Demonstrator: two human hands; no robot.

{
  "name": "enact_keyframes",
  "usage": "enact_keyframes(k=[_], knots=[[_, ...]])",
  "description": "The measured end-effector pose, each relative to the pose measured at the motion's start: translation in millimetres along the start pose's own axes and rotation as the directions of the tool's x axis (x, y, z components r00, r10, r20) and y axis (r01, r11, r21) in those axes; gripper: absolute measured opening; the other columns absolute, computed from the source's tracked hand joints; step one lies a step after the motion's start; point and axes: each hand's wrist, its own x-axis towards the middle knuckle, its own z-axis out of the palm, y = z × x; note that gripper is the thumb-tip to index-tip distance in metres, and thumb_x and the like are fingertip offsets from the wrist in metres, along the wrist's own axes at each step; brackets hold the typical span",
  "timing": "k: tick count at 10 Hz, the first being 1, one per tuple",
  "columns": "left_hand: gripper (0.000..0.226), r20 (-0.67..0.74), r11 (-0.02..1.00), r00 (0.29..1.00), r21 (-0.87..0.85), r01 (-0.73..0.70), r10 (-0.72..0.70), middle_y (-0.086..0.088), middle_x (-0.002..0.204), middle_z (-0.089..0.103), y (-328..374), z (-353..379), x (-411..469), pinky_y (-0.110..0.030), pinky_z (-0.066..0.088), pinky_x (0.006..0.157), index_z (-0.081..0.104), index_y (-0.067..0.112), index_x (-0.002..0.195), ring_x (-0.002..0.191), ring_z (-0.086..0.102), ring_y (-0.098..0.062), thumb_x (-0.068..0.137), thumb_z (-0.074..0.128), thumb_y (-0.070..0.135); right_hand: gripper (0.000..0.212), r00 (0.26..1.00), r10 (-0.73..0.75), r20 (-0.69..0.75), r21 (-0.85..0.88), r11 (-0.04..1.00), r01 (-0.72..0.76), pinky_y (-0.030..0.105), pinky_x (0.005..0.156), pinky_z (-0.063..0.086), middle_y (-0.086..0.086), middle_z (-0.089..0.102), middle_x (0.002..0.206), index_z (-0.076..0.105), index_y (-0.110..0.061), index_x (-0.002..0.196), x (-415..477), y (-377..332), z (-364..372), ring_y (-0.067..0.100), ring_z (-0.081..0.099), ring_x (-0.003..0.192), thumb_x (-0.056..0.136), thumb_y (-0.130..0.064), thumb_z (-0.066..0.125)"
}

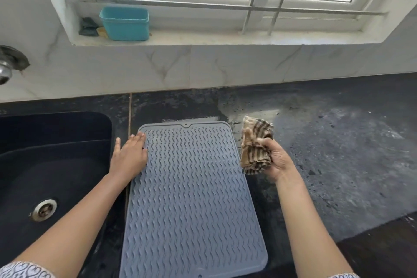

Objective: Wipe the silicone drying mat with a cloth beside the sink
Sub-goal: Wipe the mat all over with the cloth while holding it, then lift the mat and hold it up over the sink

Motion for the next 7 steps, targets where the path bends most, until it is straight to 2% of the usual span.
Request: enact_keyframes(k=[1, 2, 3, 4, 5, 6, 7], knots=[[0.053, 0.008, 1.0, 1.0, 0.002, 0.015, -0.015, 0.002, 0.159, 0.019, 2.9, -1.9, -0.6, -0.043, -0.005, 0.117, 0.022, 0.015, 0.151, 0.146, 0.016, -0.014, 0.1, 0.031, 0.024, 0.025, 0.987, 0.054, -0.153, -0.158, 0.984, -0.078, 0.038, 0.054, 0.058, 0.02, 0.069, 0.076, 0.053, 0.005, 0.104, 9.7, -8.8, -7.4, 0.03, 0.069, 0.063, 0.081, 0.004, 0.043], [0.053, 0.004, 1.0, 1.0, 0.01, 0.023, -0.023, 0.002, 0.158, 0.02, 5.3, -3.5, -0.3, -0.043, -0.004, 0.117, 0.023, 0.015, 0.151, 0.146, 0.016, -0.015, 0.099, 0.032, 0.023, 0.023, 0.967, 0.027, -0.255, -0.276, 0.956, -0.1, 0.041, 0.06, 0.059, 0.025, 0.063, 0.088, 0.054, 0.009, 0.104, 25.9, -20.5, -17.3, 0.032, 0.066, 0.067, 0.083, 0.003, 0.049], [0.053, 0.011, 0.999, 0.999, 0.011, 0.031, -0.032, 0.002, 0.158, 0.019, 7.1, -3.8, -1.3, -0.043, -0.005, 0.117, 0.023, 0.014, 0.151, 0.146, 0.016, -0.015, 0.099, 0.032, 0.022, 0.044, 0.958, -0.059, -0.28, -0.582, 0.804, -0.12, 0.043, 0.077, 0.056, 0.022, 0.065, 0.103, 0.052, 0.005, 0.121, 41.2, -24.3, -27.9, 0.031, 0.068, 0.083, 0.08, -0.003, 0.066], [0.053, 0.017, 0.999, 0.999, 0.007, 0.039, -0.04, 0.002, 0.159, 0.018, 7.1, -2.1, -2.1, -0.043, -0.005, 0.117, 0.022, 0.015, 0.151, 0.146, 0.015, -0.015, 0.099, 0.031, 0.022, 0.061, 0.902, -0.347, -0.258, -0.963, 0.172, -0.209, 0.041, 0.096, 0.041, 0.015, 0.052, 0.133, 0.043, -0.01, 0.134, 48.4, -21.9, -27.6, 0.031, 0.048, 0.122, 0.083, -0.03, 0.069], [0.053, 0.011, 0.999, 0.999, 0.011, 0.046, -0.046, 0.002, 0.159, 0.018, 6.3, -0.1, -0.3, -0.043, -0.005, 0.117, 0.021, 0.015, 0.151, 0.146, 0.015, -0.014, 0.099, 0.03, 0.022, 0.075, 0.866, -0.491, -0.099, -0.979, -0.105, -0.172, 0.049, 0.108, 0.027, 0.009, 0.026, 0.153, 0.019, -0.016, 0.148, 41.8, -16.0, -19.4, 0.03, 0.022, 0.139, 0.089, -0.045, 0.056], [0.053, 0.001, 0.999, 0.999, 0.005, 0.044, -0.044, 0.002, 0.159, 0.019, 5.7, 2.8, 0.4, -0.043, -0.004, 0.117, 0.022, 0.015, 0.151, 0.146, 0.016, -0.014, 0.099, 0.031, 0.022, 0.057, 0.895, -0.445, 0.035, -0.967, -0.24, -0.081, 0.051, 0.109, 0.028, 0.003, 0.023, 0.155, 0.025, -0.023, 0.146, 28.4, 2.4, -37.1, 0.026, 0.023, 0.14, 0.095, -0.039, 0.047], [0.053, -0.021, 0.999, 0.999, 0.002, 0.044, -0.044, 0.002, 0.158, 0.019, 5.0, 4.1, 1.3, -0.044, -0.004, 0.117, 0.022, 0.015, 0.151, 0.146, 0.016, -0.014, 0.099, 0.031, 0.021, 0.054, 0.933, -0.346, 0.098, -0.924, -0.38, -0.044, 0.049, 0.112, 0.025, 0.001, 0.013, 0.158, 0.021, -0.027, 0.148, 3.9, 22.6, -63.3, 0.023, 0.015, 0.144, 0.098, -0.039, 0.037]])
